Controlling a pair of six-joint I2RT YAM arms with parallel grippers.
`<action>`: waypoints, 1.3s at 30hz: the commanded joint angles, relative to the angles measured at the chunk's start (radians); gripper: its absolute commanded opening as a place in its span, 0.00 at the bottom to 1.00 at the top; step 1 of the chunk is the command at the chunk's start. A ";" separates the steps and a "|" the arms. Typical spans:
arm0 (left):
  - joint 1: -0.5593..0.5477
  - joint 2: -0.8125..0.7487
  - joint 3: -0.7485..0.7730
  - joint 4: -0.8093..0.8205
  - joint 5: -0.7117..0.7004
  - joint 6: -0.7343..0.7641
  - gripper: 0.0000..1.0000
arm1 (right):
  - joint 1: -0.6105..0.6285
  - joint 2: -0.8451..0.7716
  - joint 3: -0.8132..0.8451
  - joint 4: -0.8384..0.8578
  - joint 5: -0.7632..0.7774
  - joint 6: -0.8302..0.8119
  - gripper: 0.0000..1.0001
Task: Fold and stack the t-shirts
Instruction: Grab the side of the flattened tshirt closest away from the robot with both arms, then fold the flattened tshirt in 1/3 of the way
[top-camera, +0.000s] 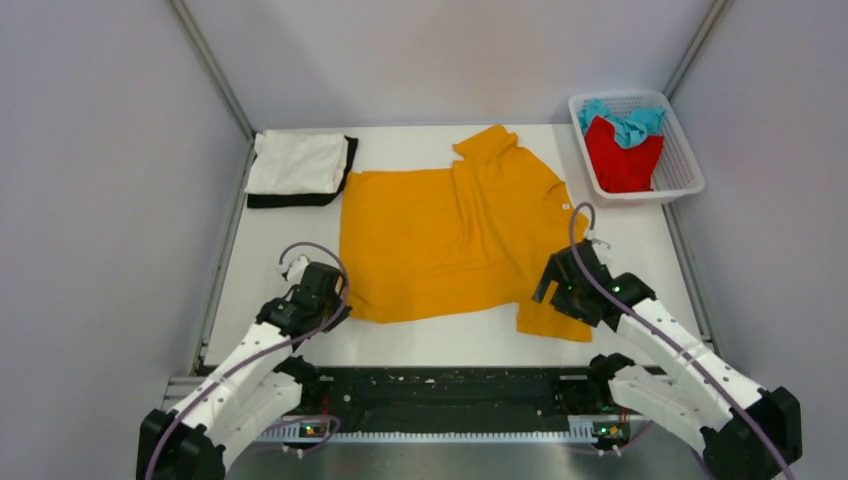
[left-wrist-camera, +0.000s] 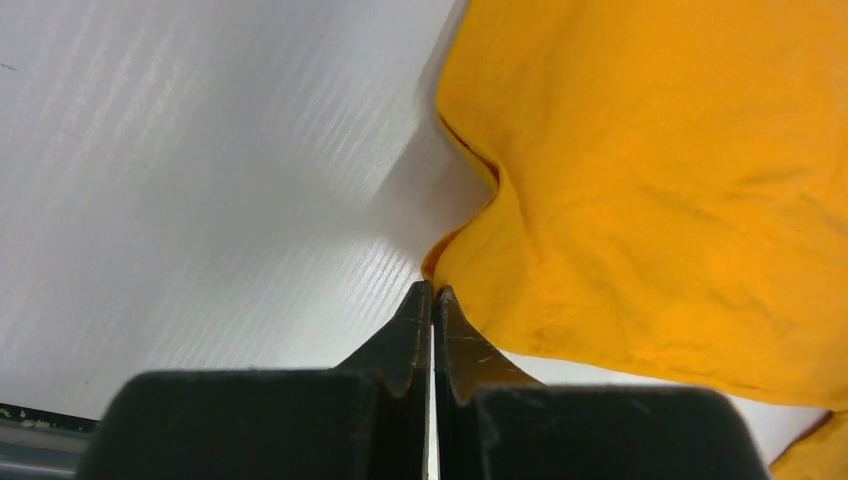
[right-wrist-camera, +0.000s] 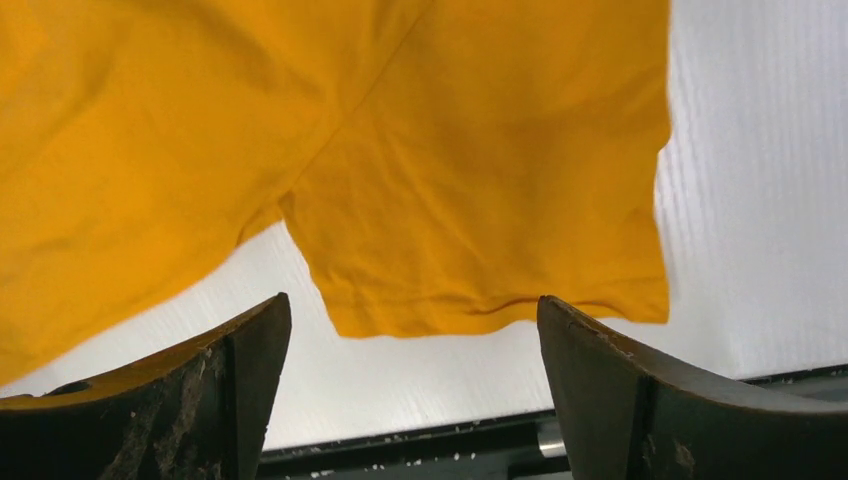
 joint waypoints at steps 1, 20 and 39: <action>-0.003 -0.089 0.019 -0.041 -0.069 0.021 0.00 | 0.155 0.055 0.031 -0.165 0.115 0.188 0.91; -0.002 -0.083 0.045 -0.070 -0.104 0.014 0.00 | 0.139 0.056 -0.229 -0.012 0.186 0.382 0.41; -0.003 -0.253 0.030 -0.284 -0.072 -0.125 0.00 | 0.659 -0.006 -0.013 -0.422 -0.008 0.766 0.00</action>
